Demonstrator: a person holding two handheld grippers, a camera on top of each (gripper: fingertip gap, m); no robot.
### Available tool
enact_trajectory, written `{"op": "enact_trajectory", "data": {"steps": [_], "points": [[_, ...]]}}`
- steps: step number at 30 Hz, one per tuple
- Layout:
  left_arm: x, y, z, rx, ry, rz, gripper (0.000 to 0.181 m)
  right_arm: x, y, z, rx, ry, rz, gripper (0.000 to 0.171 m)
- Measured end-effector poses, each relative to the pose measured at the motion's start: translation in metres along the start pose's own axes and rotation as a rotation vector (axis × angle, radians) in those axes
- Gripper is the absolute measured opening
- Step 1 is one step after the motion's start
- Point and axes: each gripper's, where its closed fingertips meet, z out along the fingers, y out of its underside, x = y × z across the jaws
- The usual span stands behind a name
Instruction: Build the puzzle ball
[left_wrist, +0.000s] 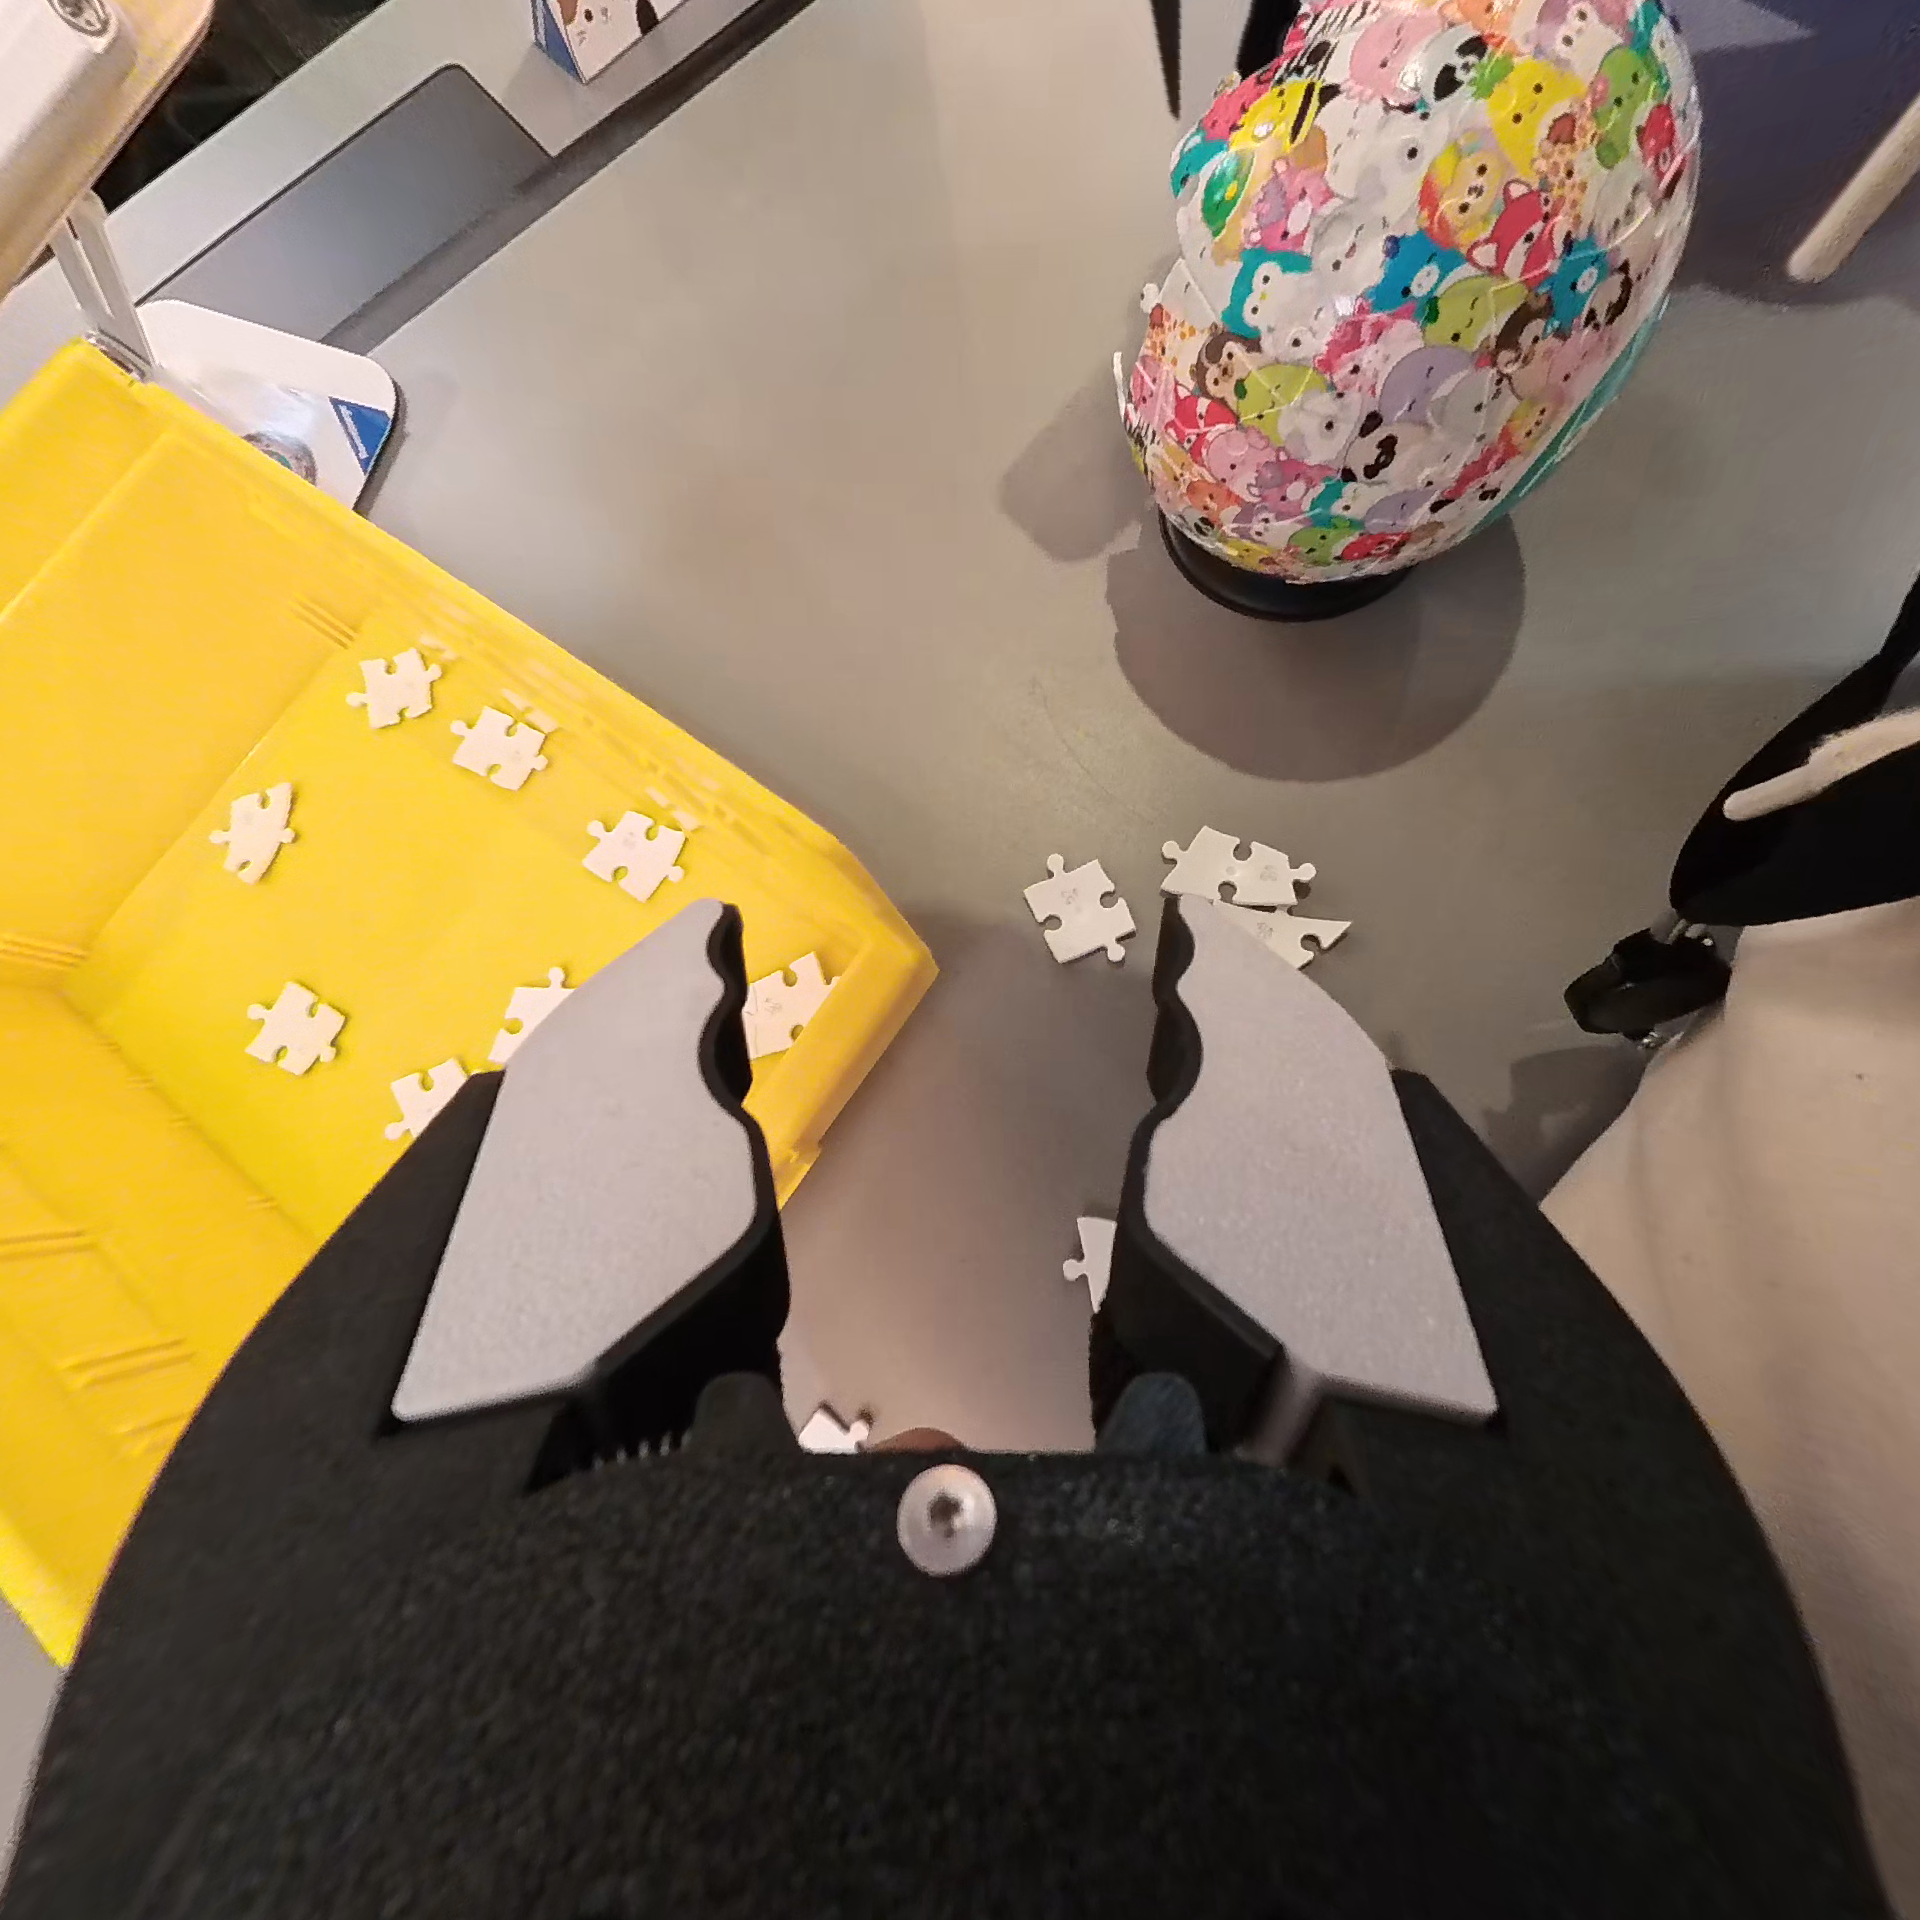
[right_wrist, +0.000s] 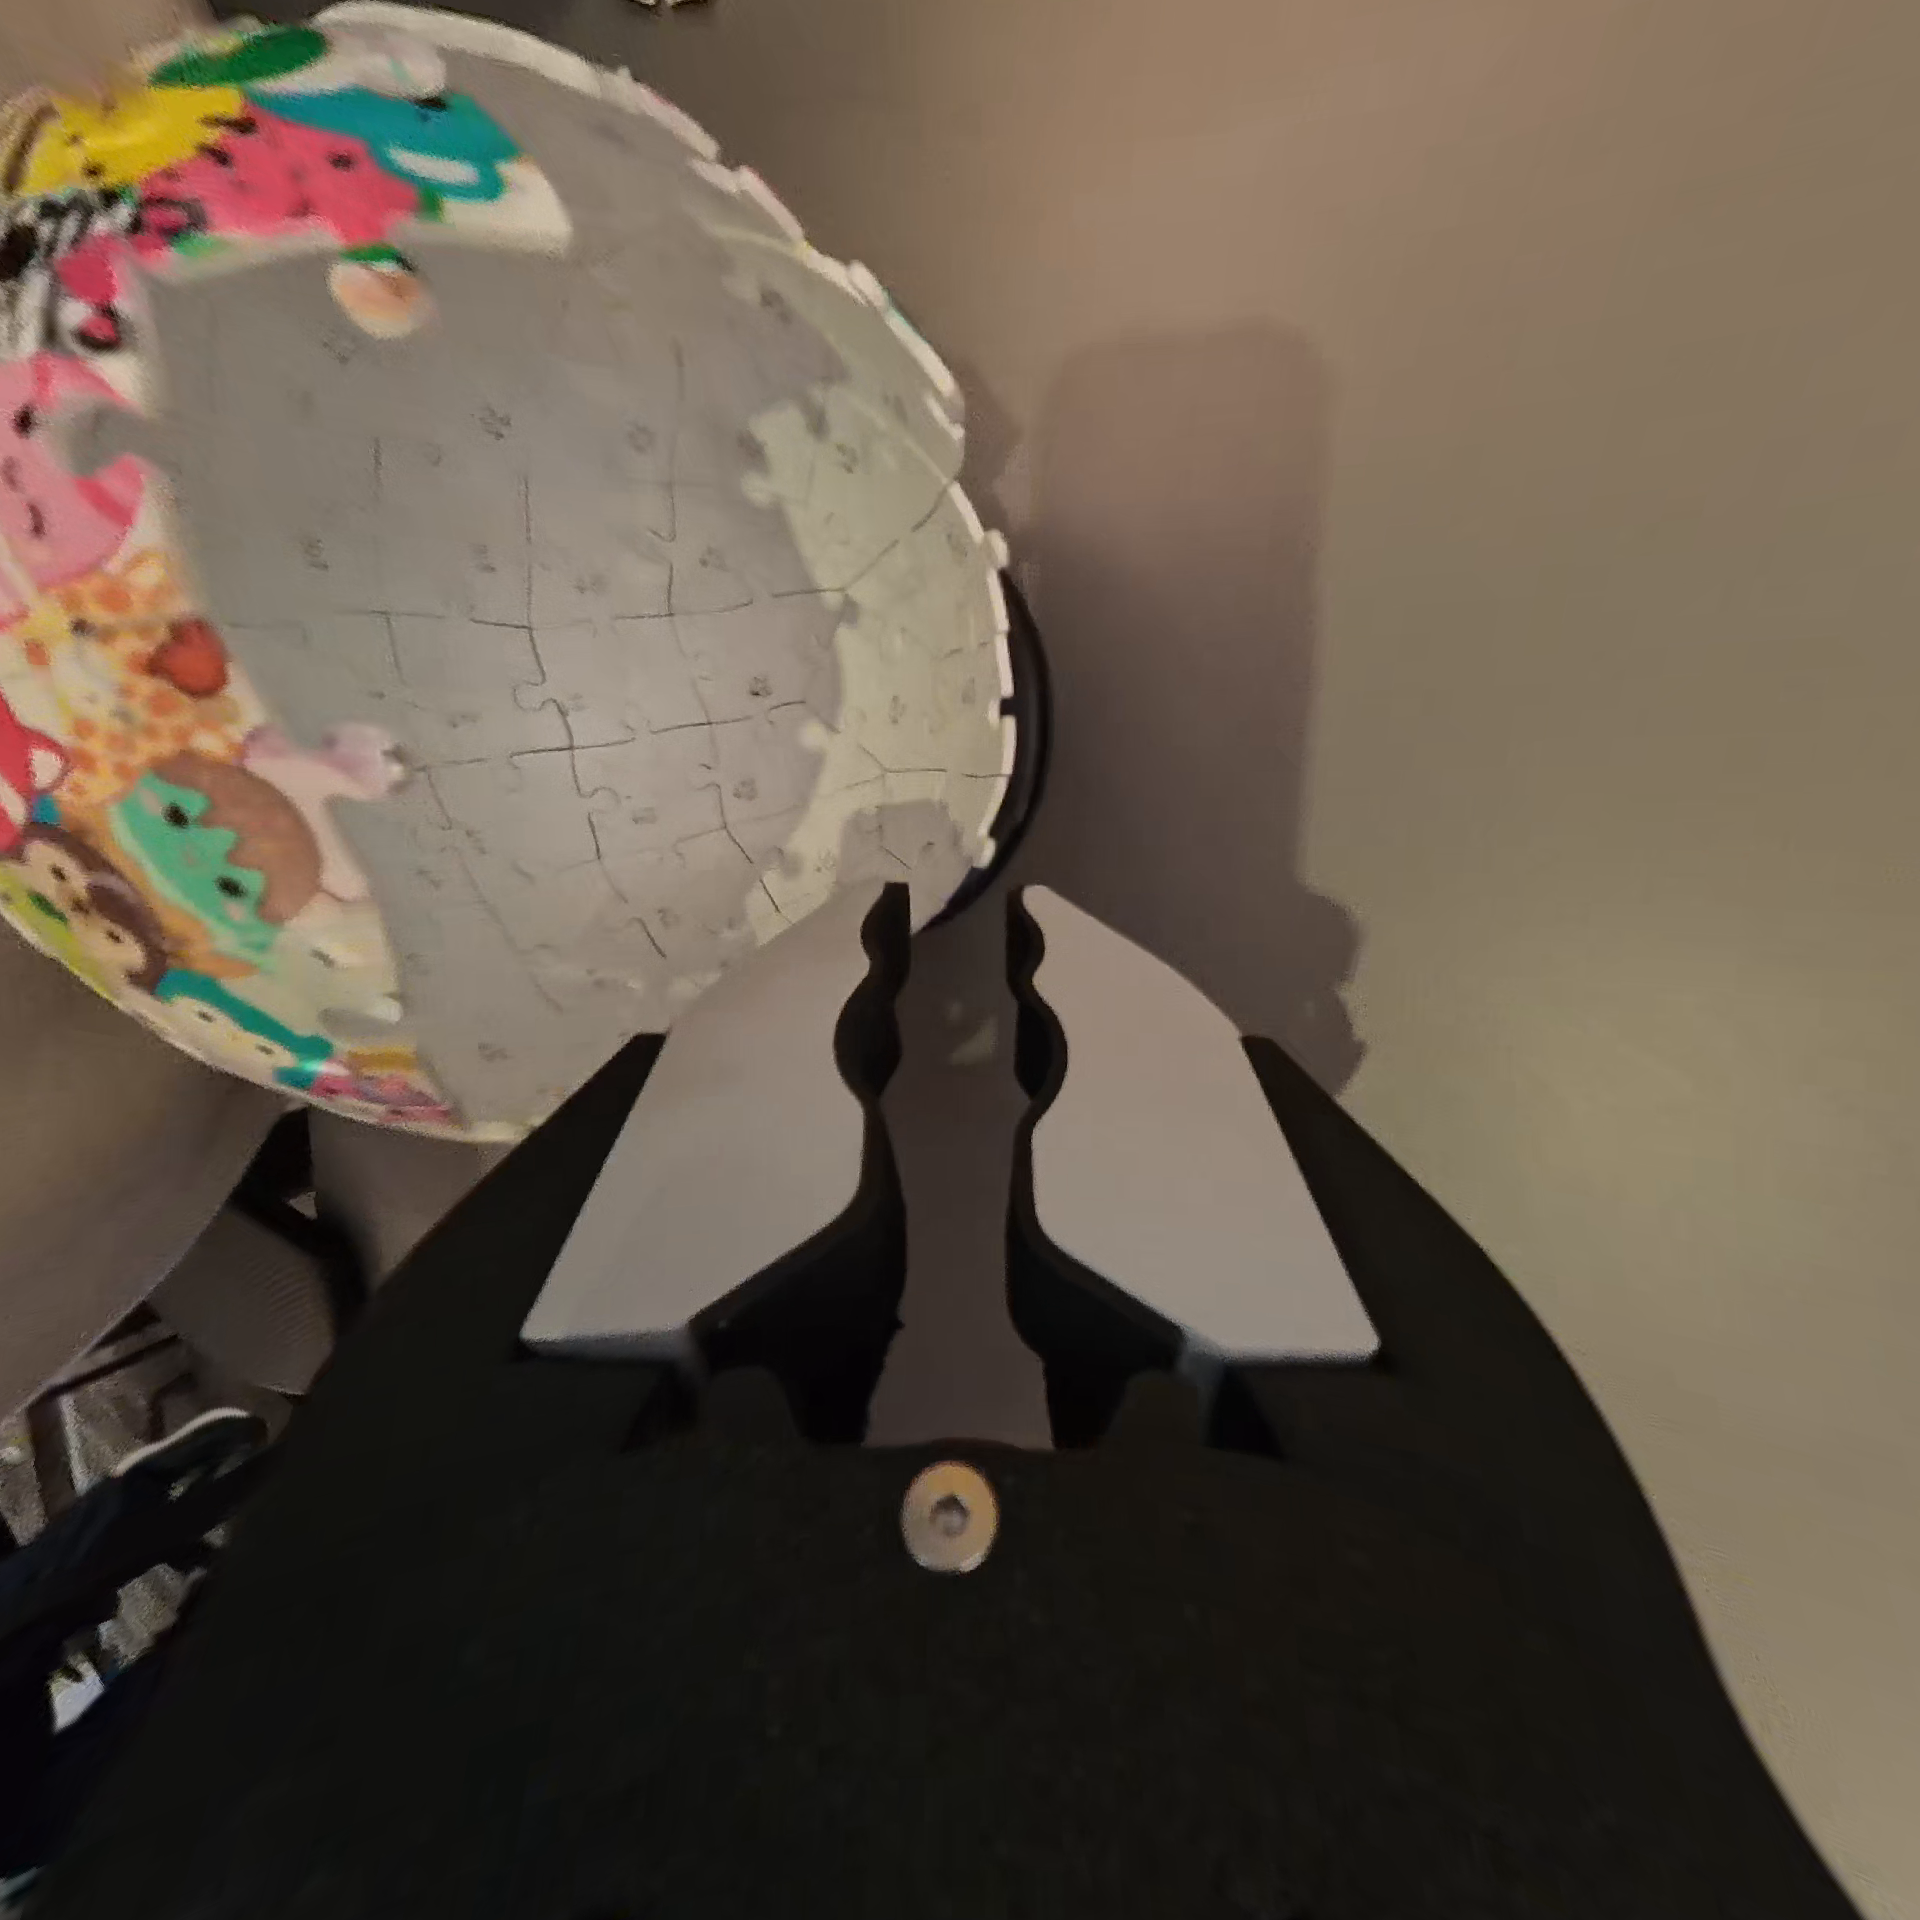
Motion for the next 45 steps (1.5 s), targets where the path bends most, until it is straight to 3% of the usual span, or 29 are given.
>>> {"op": "enact_trajectory", "data": {"steps": [4,24,28,39,45], "points": [[0.001,0.0,0.001,-0.001,0.0,0.001,0.075,0.004,0.005,0.006,-0.006,0.013,0.021,0.023],[0.005,0.003,0.004,-0.012,0.007,0.003,0.075,-0.002,-0.002,0.008,-0.006,0.004,0.019,0.014],[0.007,0.004,0.005,-0.012,0.008,0.003,0.075,0.003,-0.008,0.009,0.006,0.026,-0.011,0.041],[0.006,0.009,0.008,-0.032,0.006,0.005,0.075,0.01,-0.013,0.017,-0.11,0.07,-0.204,0.035],[0.005,0.01,0.008,-0.028,0.005,-0.007,0.075,0.01,-0.013,0.018,-0.092,0.095,-0.251,0.03]]}}
